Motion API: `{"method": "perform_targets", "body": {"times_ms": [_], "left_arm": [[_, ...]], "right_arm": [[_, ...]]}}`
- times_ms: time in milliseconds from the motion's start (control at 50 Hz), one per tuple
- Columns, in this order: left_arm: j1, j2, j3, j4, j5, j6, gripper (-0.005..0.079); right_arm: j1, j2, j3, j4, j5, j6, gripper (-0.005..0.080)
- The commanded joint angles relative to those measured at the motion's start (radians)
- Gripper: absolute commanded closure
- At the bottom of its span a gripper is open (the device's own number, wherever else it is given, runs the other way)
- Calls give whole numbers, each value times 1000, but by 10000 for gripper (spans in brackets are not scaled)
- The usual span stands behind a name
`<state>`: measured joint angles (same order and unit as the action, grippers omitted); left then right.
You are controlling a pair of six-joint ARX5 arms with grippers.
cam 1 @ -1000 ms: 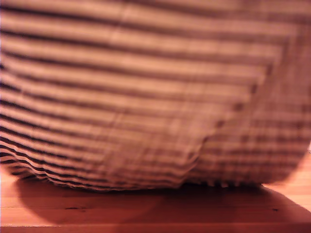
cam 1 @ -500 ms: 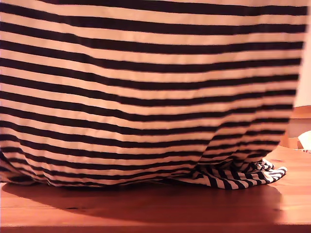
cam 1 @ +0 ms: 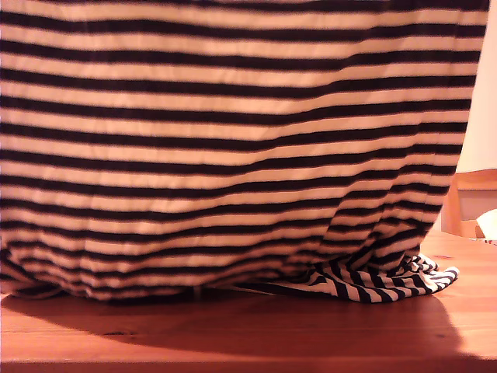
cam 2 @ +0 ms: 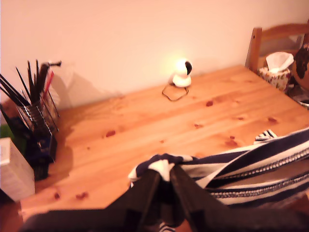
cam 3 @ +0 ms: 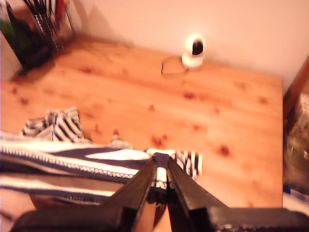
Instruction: Fold the t-shirt in front of you. After folding it, place it to the right side.
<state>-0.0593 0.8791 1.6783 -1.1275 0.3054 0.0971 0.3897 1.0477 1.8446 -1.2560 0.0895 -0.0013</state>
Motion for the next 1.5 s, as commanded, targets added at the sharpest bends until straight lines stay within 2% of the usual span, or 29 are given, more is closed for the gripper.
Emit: {"method": "perform_targets", "body": {"times_ms": [0, 140, 320, 580, 960, 1200, 1480], "left_arm": [[0, -5, 43, 52, -4, 8, 762], [-1, 45, 117, 133, -3, 8, 762], [-1, 129, 250, 133, 2, 17, 762], [-1, 148, 392, 88, 2, 15, 762], [-1, 147, 519, 60, 16, 11, 762], [-1, 146, 566, 24, 16, 14, 762], [-1, 149, 568, -54, 13, 16, 762]], "right_arm": [[4, -1, 59, 61, 8, -26, 765], [4, 62, 159, 124, 48, -54, 765], [15, 138, 311, 160, 59, -85, 765], [53, 166, 494, 90, 87, -100, 765], [129, 152, 563, 41, 105, -105, 765], [134, 144, 610, 35, 134, -120, 765], [134, 146, 610, -36, 157, -117, 765]]}}
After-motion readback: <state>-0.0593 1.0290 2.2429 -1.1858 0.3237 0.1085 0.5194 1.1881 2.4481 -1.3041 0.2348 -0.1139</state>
